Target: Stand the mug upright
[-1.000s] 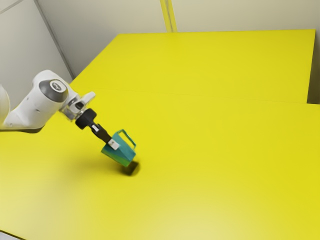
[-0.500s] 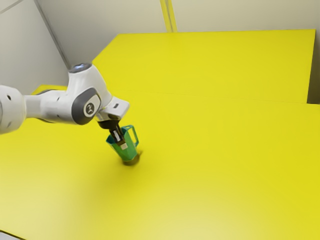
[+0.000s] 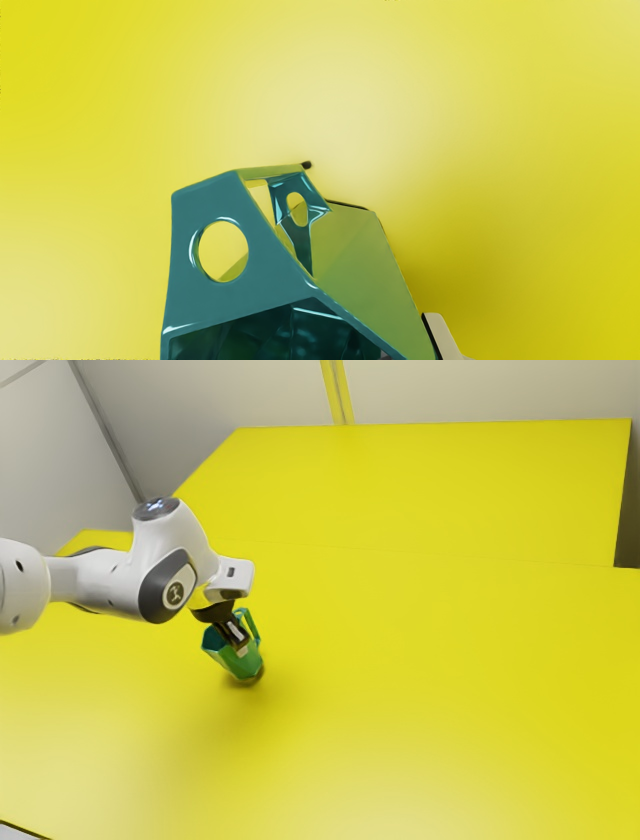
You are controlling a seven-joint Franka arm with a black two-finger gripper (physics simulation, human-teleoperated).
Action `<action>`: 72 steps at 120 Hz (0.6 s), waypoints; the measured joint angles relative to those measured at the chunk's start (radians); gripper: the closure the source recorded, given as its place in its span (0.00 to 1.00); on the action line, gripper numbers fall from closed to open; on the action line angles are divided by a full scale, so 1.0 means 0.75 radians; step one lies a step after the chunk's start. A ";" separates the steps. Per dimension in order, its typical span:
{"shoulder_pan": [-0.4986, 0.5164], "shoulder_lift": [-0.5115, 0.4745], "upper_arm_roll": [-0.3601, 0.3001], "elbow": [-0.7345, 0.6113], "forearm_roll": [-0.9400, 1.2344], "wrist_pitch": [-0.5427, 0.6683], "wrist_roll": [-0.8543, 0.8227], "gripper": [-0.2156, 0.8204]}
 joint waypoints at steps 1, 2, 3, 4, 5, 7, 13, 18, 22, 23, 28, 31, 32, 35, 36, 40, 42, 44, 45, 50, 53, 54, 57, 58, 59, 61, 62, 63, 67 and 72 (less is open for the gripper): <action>0.000 0.000 0.000 -0.001 0.000 0.001 -0.005 0.97; 0.000 0.001 0.000 -0.001 0.001 0.003 -0.009 0.97; 0.000 0.001 0.000 -0.001 0.001 0.004 -0.014 0.97; 0.000 0.001 0.000 -0.002 0.001 0.005 -0.019 0.97; 0.001 0.002 0.000 -0.002 0.001 0.007 -0.023 0.97; 0.001 0.003 -0.001 -0.003 0.002 0.009 -0.032 0.97; 0.008 0.007 -0.008 -0.005 0.004 0.015 -0.058 0.97; 0.009 0.011 -0.012 -0.007 0.004 0.019 -0.077 0.97; 0.009 0.015 -0.014 -0.009 0.005 0.023 -0.092 0.97; 0.008 0.016 -0.015 -0.010 0.005 0.024 -0.096 0.97; 0.006 0.018 -0.016 -0.012 0.004 0.027 -0.112 0.93; 0.005 0.018 -0.017 -0.012 0.001 0.028 -0.119 0.89; 0.004 0.018 -0.017 -0.013 0.001 0.028 -0.122 0.87; 0.002 0.018 -0.017 -0.013 -0.001 0.029 -0.129 0.82; 0.001 0.018 -0.017 -0.013 -0.002 0.029 -0.131 0.80; 0.000 0.018 -0.018 -0.013 -0.004 0.030 -0.140 0.73; 0.000 0.017 -0.019 -0.013 -0.005 0.030 -0.144 0.69; 0.000 0.017 -0.020 -0.013 -0.005 0.030 -0.148 0.66; 0.000 0.016 -0.020 -0.014 -0.005 0.030 -0.149 0.64; 0.003 0.012 -0.026 -0.014 -0.006 0.031 -0.159 0.56; 0.005 0.009 -0.030 -0.014 -0.006 0.031 -0.164 0.52; 0.006 0.007 -0.031 -0.014 -0.007 0.030 -0.166 0.51; 0.007 0.002 -0.034 -0.014 -0.006 0.029 -0.170 0.48; 0.007 0.001 -0.035 -0.014 -0.005 0.028 -0.172 0.47; 0.007 -0.001 -0.036 -0.014 -0.003 0.028 -0.174 0.46; 0.007 -0.005 -0.037 -0.013 0.000 0.027 -0.177 0.44; 0.007 -0.006 -0.038 -0.013 0.001 0.027 -0.178 0.43; 0.006 -0.007 -0.039 -0.013 0.002 0.026 -0.180 0.42; 0.005 -0.015 -0.040 -0.012 0.006 0.025 -0.185 0.39; 0.003 -0.031 -0.041 -0.010 0.011 0.020 -0.192 0.36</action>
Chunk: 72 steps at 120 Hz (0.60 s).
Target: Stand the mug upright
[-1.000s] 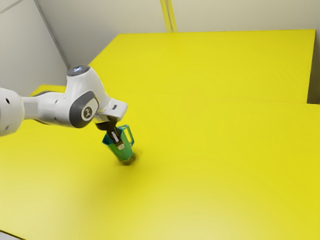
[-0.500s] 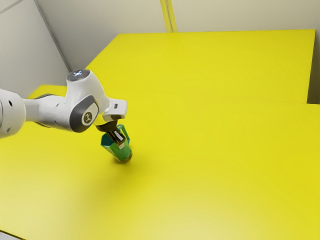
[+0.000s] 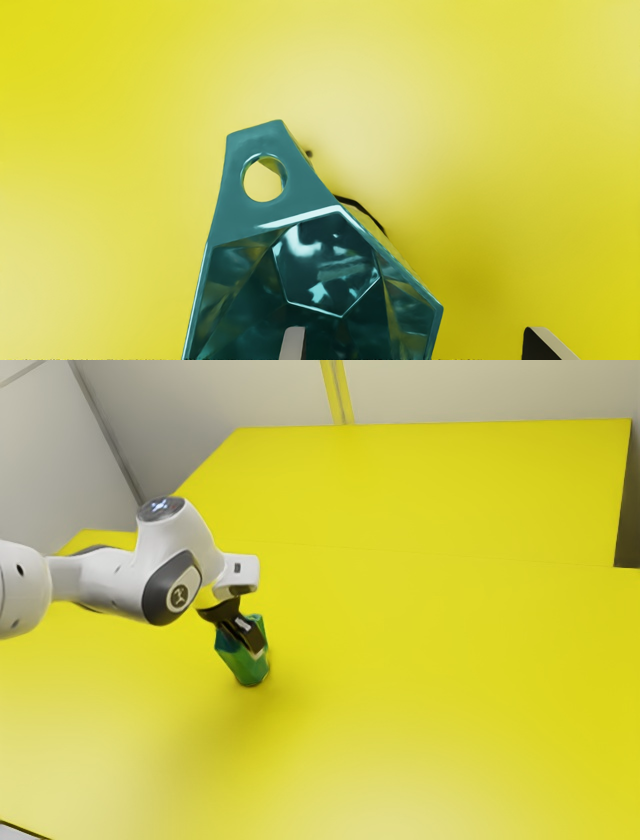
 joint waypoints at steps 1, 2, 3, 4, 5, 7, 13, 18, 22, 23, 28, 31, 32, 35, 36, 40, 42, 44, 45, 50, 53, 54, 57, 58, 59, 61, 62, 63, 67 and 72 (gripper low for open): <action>0.000 -0.005 0.000 0.001 0.001 -0.002 -0.001 0.35; 0.000 -0.009 -0.001 0.002 0.001 -0.004 -0.003 0.35; 0.000 -0.014 -0.001 0.003 0.002 -0.006 -0.004 0.34; 0.001 -0.018 -0.001 0.004 0.002 -0.008 -0.005 0.34; 0.001 -0.024 -0.002 0.005 0.003 -0.011 -0.006 0.33; 0.003 -0.035 -0.004 0.009 0.004 -0.017 -0.008 0.32; 0.005 -0.072 -0.012 0.019 0.006 -0.038 -0.015 0.30; 0.004 -0.102 -0.020 0.033 0.007 -0.059 -0.020 0.28; 0.002 -0.123 -0.025 0.047 0.007 -0.078 -0.024 0.27; 0.002 -0.127 -0.026 0.051 0.007 -0.083 -0.025 0.27; 0.002 -0.139 -0.030 0.079 0.008 -0.109 -0.029 0.26; 0.002 -0.143 -0.030 0.101 0.008 -0.130 -0.031 0.25; 0.003 -0.144 -0.030 0.108 0.008 -0.138 -0.032 0.25; 0.007 -0.146 -0.028 0.129 0.006 -0.164 -0.034 0.25; 0.008 -0.146 -0.026 0.136 0.004 -0.173 -0.035 0.24; 0.014 -0.142 -0.019 0.166 -0.001 -0.207 -0.037 0.24; 0.015 -0.135 -0.013 0.189 -0.003 -0.228 -0.039 0.24; 0.017 -0.127 -0.009 0.213 -0.005 -0.249 -0.041 0.24; 0.019 -0.119 -0.007 0.232 -0.006 -0.263 -0.043 0.23; 0.031 -0.073 0.000 0.341 -0.010 -0.339 -0.052 0.23; 0.036 -0.048 0.002 0.404 -0.012 -0.386 -0.059 0.23; 0.038 -0.041 0.002 0.423 -0.012 -0.401 -0.061 0.23; 0.041 -0.023 0.003 0.477 -0.013 -0.443 -0.069 0.22; 0.041 -0.017 0.004 0.493 -0.014 -0.456 -0.072 0.22; 0.042 -0.010 0.004 0.510 -0.014 -0.468 -0.075 0.22; 0.041 0.008 0.005 0.554 -0.014 -0.496 -0.080 0.22; 0.041 0.017 0.005 0.575 -0.015 -0.510 -0.082 0.22; 0.040 0.027 0.005 0.598 -0.015 -0.525 -0.085 0.22; 0.040 0.061 0.006 0.691 -0.014 -0.589 -0.095 0.22; 0.028 0.084 0.023 0.789 -0.013 -0.667 -0.106 0.22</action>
